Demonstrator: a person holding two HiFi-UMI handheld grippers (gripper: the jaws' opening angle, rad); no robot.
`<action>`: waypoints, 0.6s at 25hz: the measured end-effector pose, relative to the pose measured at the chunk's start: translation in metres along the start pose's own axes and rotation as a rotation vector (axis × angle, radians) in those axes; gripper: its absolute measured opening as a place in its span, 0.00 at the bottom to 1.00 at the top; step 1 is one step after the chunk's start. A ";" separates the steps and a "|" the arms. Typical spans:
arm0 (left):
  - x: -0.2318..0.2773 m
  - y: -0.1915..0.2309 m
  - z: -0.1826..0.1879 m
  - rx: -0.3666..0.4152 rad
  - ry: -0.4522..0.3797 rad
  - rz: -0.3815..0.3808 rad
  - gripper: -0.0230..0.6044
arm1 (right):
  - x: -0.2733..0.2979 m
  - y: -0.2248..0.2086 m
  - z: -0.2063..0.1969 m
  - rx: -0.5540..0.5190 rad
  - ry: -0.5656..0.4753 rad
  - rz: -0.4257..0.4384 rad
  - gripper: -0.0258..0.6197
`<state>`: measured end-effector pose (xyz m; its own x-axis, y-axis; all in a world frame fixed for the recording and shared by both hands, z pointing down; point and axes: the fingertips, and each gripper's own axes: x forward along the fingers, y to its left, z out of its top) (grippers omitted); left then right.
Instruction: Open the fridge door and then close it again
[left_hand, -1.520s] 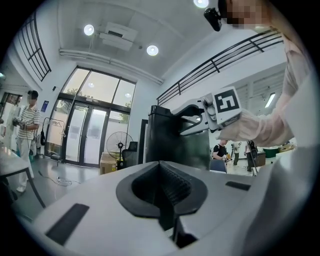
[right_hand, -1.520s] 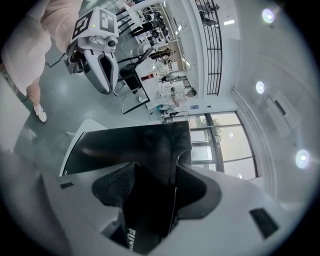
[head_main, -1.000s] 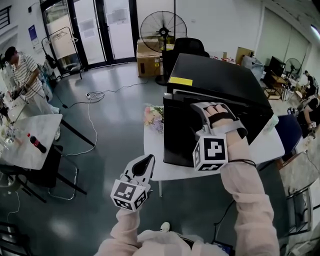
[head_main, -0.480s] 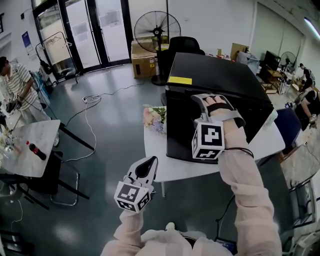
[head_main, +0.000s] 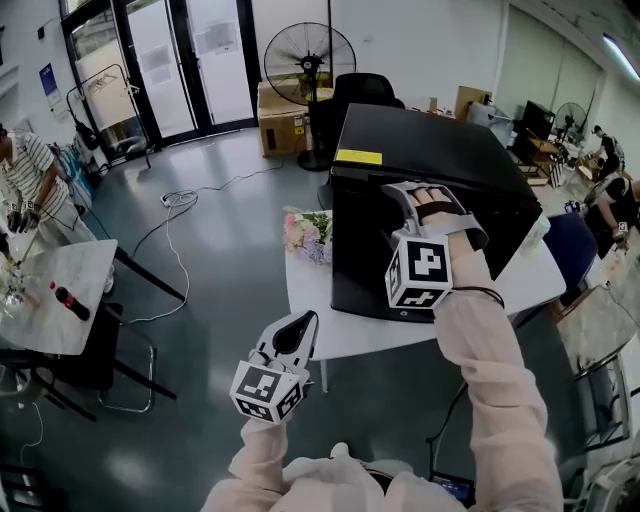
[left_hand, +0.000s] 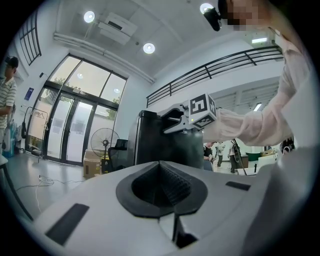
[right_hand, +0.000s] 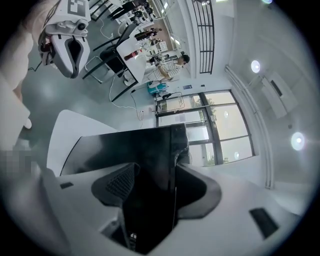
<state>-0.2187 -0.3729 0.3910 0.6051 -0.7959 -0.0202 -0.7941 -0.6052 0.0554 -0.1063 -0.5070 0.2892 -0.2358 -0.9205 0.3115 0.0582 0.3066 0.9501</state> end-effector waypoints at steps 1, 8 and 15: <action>-0.001 -0.001 0.000 -0.001 0.001 -0.002 0.05 | -0.002 -0.001 0.000 0.008 -0.010 -0.006 0.44; -0.003 -0.006 0.004 0.001 -0.006 -0.025 0.05 | -0.027 -0.016 -0.008 0.151 -0.080 -0.071 0.41; 0.000 -0.016 0.009 0.020 -0.010 -0.050 0.05 | -0.070 -0.007 -0.004 0.466 -0.232 -0.113 0.33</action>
<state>-0.2064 -0.3629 0.3811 0.6434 -0.7648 -0.0322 -0.7641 -0.6442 0.0338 -0.0859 -0.4454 0.2608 -0.4268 -0.8926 0.1454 -0.4045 0.3322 0.8521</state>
